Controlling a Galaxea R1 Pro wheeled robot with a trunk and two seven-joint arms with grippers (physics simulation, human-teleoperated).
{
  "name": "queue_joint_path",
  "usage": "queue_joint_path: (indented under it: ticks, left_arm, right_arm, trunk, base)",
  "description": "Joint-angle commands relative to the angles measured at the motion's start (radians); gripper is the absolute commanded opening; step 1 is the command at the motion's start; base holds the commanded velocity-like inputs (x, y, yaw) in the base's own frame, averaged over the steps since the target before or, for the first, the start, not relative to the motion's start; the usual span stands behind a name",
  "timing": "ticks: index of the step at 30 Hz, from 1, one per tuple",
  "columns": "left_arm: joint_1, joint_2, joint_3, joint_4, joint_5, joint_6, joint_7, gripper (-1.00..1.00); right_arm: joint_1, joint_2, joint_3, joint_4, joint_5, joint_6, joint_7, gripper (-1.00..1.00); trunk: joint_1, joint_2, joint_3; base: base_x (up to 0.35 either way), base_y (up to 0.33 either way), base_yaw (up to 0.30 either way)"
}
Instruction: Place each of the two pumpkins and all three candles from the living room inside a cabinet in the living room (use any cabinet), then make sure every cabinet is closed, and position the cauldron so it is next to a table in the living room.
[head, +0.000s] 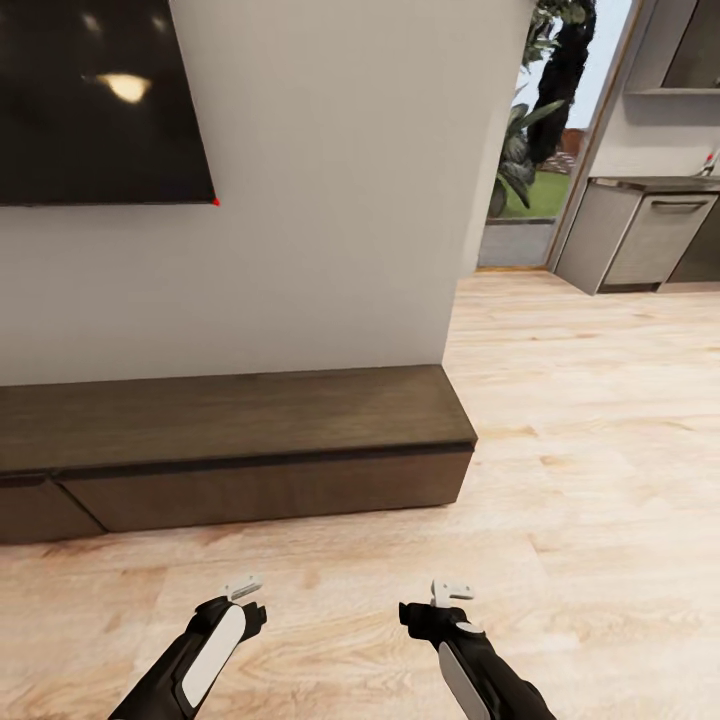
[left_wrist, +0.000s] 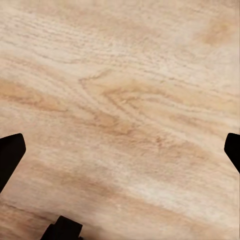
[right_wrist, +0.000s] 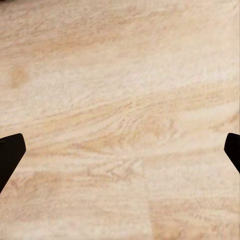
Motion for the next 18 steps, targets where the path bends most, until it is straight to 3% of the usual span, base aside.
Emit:
queue_joint_path:
  ticks: [1, 18]
  left_arm:
    - [-0.001, 0.001, -0.005, -0.002, 0.009, 0.001, 0.010, 1.00]
    - [-0.001, 0.001, -0.005, -0.001, 0.011, 0.001, 0.010, 1.00]
  right_arm:
    - [0.000, -0.001, 0.005, 0.000, -0.010, 0.001, -0.009, 1.00]
    - [0.000, 0.000, 0.005, 0.017, -0.010, -0.013, -0.010, 1.00]
  trunk:
    - [-0.004, 0.007, 0.002]
    - [-0.069, 0.126, 0.055]
  base:
    - [0.000, 0.000, 0.000]
    - [0.000, 0.000, 0.000]
